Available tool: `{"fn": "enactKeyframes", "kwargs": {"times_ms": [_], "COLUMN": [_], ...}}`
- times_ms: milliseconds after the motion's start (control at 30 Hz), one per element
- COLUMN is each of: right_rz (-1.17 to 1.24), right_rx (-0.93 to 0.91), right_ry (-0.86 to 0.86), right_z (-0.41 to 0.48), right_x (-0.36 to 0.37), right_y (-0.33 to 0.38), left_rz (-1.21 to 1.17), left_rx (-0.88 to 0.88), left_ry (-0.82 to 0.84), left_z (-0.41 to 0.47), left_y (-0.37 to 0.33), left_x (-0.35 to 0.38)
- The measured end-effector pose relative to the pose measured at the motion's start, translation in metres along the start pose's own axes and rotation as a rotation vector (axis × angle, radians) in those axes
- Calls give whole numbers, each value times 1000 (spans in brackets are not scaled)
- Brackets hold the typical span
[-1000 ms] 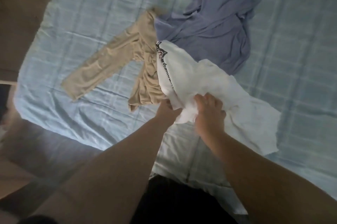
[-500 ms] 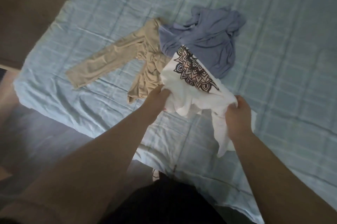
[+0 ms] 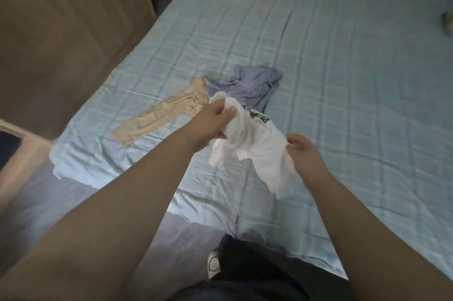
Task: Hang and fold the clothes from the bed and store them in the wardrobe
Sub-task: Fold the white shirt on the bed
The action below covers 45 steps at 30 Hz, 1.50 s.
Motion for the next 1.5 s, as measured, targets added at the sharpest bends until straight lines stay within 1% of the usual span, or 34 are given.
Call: {"fn": "enactKeyframes", "kwargs": {"times_ms": [33, 100, 200, 267, 333, 400, 467, 533, 600, 633, 700, 733, 800, 900, 967, 1033, 1100, 1200, 1233, 1333, 1367, 1400, 1467, 1500], "right_rz": [9, 24, 66, 43, -49, -116, -71, -5, 11, 17, 68, 108, 207, 299, 264, 213, 158, -2, -73, -203, -205, -206, -217, -223], "right_rx": [-19, -112, -258, -313, -348, -382, -419, -437, -490, -520, -536, -515, -449, -413, -439, -476, -520, -587, -608, -630, -628, -630, -661, -685], "right_ry": [-14, -7, 143, 239, 253, 210, 118, -10, -128, -165, -189, -188, -182, -116, -103, -134, -185, -323, -372, -484, -507, -529, -572, -592], "right_z": [-10, -35, -75, -97, -114, -125, -132, -134, -136, -137, -136, -134, -129, -126, -129, -133, -138, -143, -144, -143, -142, -142, -145, -149], "right_x": [-2, 0, 17, 27, 28, 24, 12, -10, -38, -53, -81, -95, -125, -163, -186, -209, -230, -261, -270, -293, -301, -309, -323, -331], "right_y": [13, 47, 96, 116, 124, 134, 152, 172, 194, 204, 221, 228, 239, 260, 274, 285, 293, 303, 306, 309, 309, 308, 309, 310], "left_rz": [26, 97, 247, 369, 385, 283, 224, 248, 290, 317, 368, 374, 401, 592, 684, 723, 751, 793, 766, 484, 453, 498, 684, 740], "left_rx": [21, 70, 159, 215, 221, 185, 186, 217, 243, 261, 311, 338, 400, 480, 449, 393, 380, 352, 355, 419, 451, 481, 542, 586], "left_ry": [20, 26, 36, 20, 12, 32, 92, 151, 173, 192, 231, 214, 114, -15, -15, 19, 100, 230, 268, 385, 386, 355, 248, 194], "left_z": [-8, -24, -50, -67, -80, -93, -104, -114, -122, -126, -133, -134, -129, -119, -110, -99, -98, -99, -102, -111, -111, -108, -95, -88], "left_y": [-12, -35, -65, -82, -92, -103, -122, -146, -171, -183, -204, -213, -228, -235, -223, -210, -201, -187, -182, -175, -173, -170, -169, -172], "left_x": [4, 13, 33, 43, 50, 56, 69, 83, 92, 96, 104, 105, 102, 105, 116, 132, 158, 198, 213, 258, 270, 279, 287, 289]}}
Point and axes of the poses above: each hand's wrist, its own z-axis towards the middle knuckle, its own x-axis out of the palm, y = z × x, the point moved 9 cm from there along z, towards the middle knuckle, and after that the axes turned 7 degrees about -z, right-handed, at the moved point
